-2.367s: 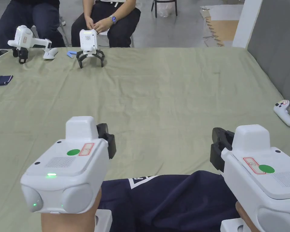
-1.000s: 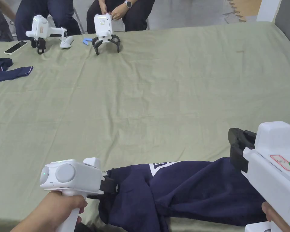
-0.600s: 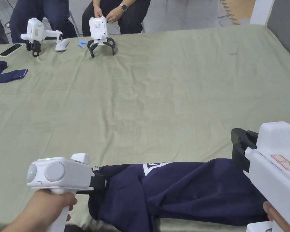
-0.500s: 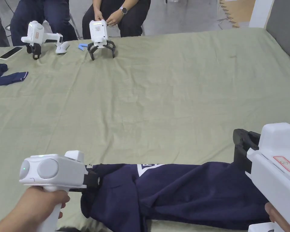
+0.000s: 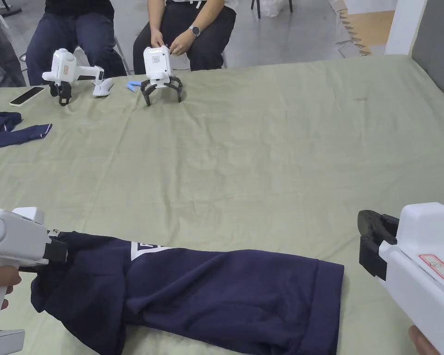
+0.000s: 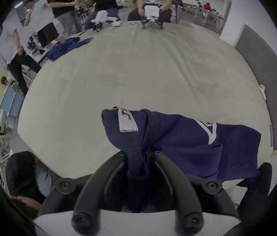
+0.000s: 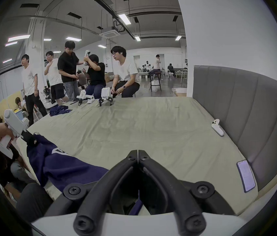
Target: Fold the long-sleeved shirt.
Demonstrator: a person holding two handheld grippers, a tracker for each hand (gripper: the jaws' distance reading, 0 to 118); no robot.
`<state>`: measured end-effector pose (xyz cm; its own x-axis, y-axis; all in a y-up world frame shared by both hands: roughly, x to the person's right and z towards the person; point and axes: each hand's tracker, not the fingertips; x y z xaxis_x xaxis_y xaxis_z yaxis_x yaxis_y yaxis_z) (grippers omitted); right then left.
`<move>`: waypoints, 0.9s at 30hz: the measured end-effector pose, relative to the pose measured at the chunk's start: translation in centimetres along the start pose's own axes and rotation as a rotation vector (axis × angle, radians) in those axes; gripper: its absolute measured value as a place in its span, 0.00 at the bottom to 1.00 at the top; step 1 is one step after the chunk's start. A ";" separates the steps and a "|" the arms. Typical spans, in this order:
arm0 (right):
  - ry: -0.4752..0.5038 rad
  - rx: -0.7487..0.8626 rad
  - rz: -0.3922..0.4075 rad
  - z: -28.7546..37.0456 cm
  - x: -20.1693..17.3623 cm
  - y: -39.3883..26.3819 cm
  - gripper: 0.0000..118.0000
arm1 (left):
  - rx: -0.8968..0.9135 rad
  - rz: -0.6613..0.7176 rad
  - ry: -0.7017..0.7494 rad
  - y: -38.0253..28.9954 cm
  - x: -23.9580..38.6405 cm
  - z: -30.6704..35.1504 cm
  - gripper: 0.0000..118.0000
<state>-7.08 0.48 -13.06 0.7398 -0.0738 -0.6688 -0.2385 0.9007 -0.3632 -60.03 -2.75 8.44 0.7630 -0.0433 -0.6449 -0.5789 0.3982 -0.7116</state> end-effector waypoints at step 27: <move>0.011 -0.010 -0.014 -0.1 -0.3 -0.7 0.00 | 0.110 -0.100 -0.444 1.1 11.9 11.3 0.17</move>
<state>-7.23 -0.14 -12.64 0.7361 -0.0913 -0.6707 -0.2345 0.8951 -0.3792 -48.32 7.49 3.10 0.8765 0.3007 -0.3759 -0.4808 0.5080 -0.7147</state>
